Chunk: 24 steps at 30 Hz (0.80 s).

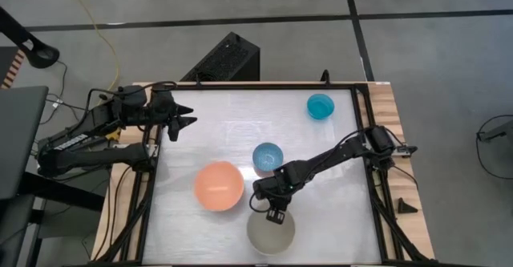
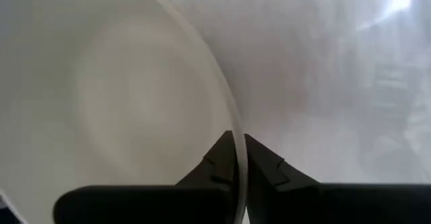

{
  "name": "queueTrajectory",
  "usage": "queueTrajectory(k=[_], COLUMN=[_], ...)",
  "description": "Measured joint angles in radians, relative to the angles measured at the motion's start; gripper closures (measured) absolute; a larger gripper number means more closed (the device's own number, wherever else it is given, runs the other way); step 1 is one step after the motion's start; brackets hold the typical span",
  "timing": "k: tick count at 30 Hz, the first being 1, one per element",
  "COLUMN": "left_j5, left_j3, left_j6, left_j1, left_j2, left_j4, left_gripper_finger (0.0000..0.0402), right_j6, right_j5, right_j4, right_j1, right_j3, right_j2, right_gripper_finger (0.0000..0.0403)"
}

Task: Nest bowls inside each other
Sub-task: Stack the gray bowl on top of the orange bowl

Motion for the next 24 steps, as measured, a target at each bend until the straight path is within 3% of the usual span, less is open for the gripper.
queueTrajectory(k=[7,11,19,24], left_j5=[0.0,-0.001,-0.029,-0.029], left_j3=[0.0,0.0,0.0,0.0], left_j6=[-0.002,-0.002,-0.02,-0.053], left_j1=[0.0,0.0,0.0,0.0], left_j2=[0.0,0.0,0.011,0.021], left_j4=[0.0,-0.001,0.005,0.017], left_gripper_finger=[0.0205,0.0205,0.0205,0.0205], right_j6=[-0.045,-0.038,-0.079,-0.083], right_j5=[-0.089,-0.087,0.049,0.131], right_j4=[0.219,0.387,0.711,0.684], right_j1=[-0.017,-0.041,-0.144,-0.201], right_j3=[0.0,0.0,0.003,0.003], right_j2=[-0.035,-0.085,-0.147,-0.117], right_gripper_finger=[0.0373,0.0373,0.0373,0.0373])
